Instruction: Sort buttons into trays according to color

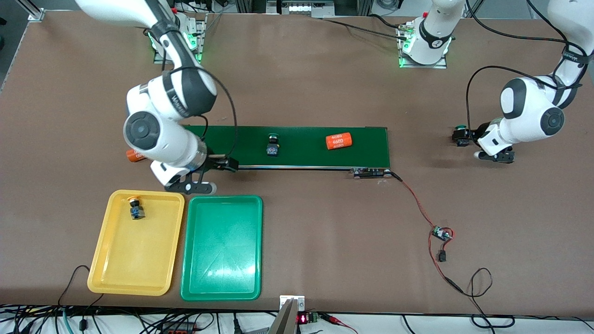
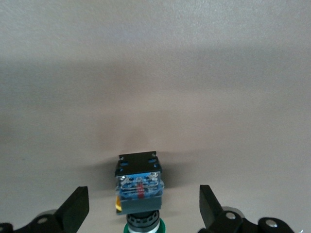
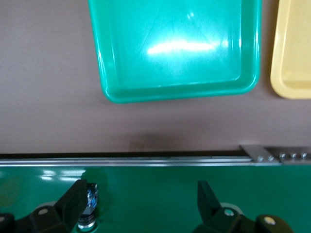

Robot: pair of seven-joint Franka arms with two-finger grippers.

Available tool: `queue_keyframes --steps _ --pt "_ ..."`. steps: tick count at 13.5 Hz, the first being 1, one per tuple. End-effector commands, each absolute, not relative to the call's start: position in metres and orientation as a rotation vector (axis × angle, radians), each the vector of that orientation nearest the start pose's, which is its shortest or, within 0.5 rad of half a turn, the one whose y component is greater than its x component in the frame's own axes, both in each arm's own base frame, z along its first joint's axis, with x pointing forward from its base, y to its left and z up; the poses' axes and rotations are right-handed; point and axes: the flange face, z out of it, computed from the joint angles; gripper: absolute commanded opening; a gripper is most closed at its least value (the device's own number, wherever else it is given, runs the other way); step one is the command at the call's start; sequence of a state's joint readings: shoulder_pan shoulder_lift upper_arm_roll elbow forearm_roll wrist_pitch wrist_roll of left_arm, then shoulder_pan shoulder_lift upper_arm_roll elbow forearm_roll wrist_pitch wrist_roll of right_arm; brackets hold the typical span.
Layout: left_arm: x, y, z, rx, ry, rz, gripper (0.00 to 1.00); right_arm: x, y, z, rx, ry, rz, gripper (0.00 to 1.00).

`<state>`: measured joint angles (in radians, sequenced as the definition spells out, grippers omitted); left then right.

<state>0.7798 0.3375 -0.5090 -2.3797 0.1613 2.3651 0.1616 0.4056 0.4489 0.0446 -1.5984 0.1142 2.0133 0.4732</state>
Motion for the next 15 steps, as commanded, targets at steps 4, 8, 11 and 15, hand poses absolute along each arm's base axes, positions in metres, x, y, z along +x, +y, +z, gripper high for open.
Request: queue_keyframes --steps 4,8,11,15 --pt "0.446 0.11 0.168 -3.262 0.028 0.463 0.44 0.525 0.349 0.336 -3.058 0.179 0.023 1.0" --pt "0.453 0.11 0.181 -3.245 0.049 0.435 0.06 0.504 0.364 0.313 -3.048 0.17 0.033 1.0" --pt "0.482 0.091 0.22 -3.198 0.142 0.341 0.04 0.494 0.364 0.296 -3.048 0.155 0.025 1.0" --pt "0.536 0.002 0.295 -3.158 0.387 0.322 0.01 0.496 0.36 0.266 -3.066 0.135 0.022 1.0"
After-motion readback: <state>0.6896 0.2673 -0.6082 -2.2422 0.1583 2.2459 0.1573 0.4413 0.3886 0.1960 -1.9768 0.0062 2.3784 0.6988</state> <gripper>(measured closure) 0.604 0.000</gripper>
